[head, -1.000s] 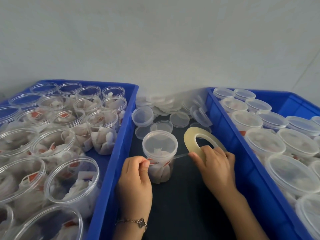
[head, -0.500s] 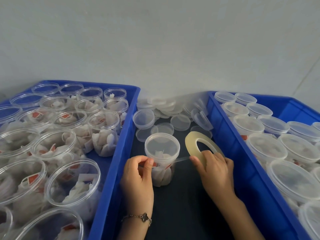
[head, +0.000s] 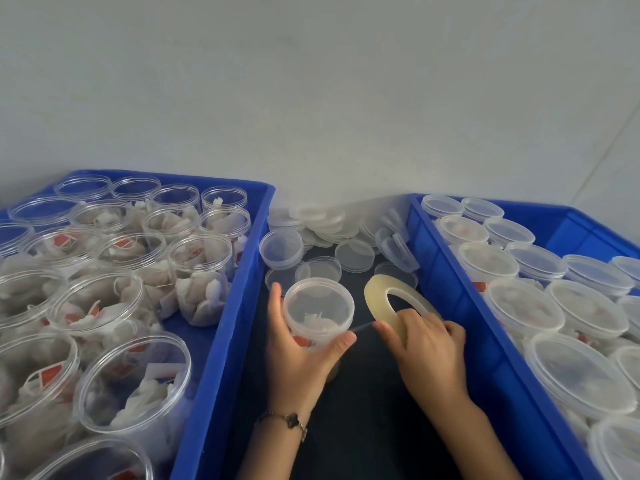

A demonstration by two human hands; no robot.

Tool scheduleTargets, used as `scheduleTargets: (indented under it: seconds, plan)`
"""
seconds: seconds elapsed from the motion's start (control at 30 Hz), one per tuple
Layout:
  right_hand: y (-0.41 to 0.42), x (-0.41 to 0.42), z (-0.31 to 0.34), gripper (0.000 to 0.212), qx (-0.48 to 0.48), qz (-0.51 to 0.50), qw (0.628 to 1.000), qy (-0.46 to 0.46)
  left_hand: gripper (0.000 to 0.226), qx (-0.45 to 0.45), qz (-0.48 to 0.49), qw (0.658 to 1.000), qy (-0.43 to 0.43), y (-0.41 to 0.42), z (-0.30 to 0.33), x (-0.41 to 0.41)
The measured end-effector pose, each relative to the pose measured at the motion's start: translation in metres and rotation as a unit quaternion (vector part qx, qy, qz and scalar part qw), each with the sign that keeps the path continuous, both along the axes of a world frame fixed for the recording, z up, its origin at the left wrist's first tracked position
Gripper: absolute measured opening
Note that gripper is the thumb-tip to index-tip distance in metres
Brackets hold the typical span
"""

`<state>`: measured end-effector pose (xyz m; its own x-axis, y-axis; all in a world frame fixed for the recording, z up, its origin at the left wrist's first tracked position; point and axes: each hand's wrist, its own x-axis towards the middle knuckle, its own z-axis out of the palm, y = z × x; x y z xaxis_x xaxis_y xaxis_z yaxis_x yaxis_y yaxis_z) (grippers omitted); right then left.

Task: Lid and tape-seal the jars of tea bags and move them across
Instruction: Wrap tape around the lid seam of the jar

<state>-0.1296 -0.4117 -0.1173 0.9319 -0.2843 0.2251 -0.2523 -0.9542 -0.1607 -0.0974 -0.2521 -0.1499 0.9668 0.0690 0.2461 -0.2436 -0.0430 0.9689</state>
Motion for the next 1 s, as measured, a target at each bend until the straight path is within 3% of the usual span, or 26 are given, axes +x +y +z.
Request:
scheduleTargets:
  seconds: [0.1,0.23,0.4,0.67,1.0]
  plan:
    - [-0.003,-0.003,0.009,0.072,-0.026,0.003,0.999,0.032,0.091,0.052,0.039,0.998,-0.025,0.005,0.003,0.004]
    - [0.0,-0.012,0.017,0.014,-0.013,0.048,0.998,-0.04,0.068,0.022,-0.022,1.0,-0.002,0.009,0.008,-0.006]
    - [0.002,-0.004,0.028,0.013,-0.038,0.058,0.997,-0.029,0.064,-0.079,-0.094,0.991,0.061,0.016,0.01,-0.01]
    - [0.01,0.011,0.02,0.009,-0.036,0.083,0.995,-0.03,0.095,-0.105,-0.146,0.98,0.082,0.02,0.009,-0.011]
    - [0.015,0.016,0.013,0.006,-0.047,0.123,0.989,-0.062,0.116,-0.129,-0.172,0.97,0.116,0.018,0.017,-0.009]
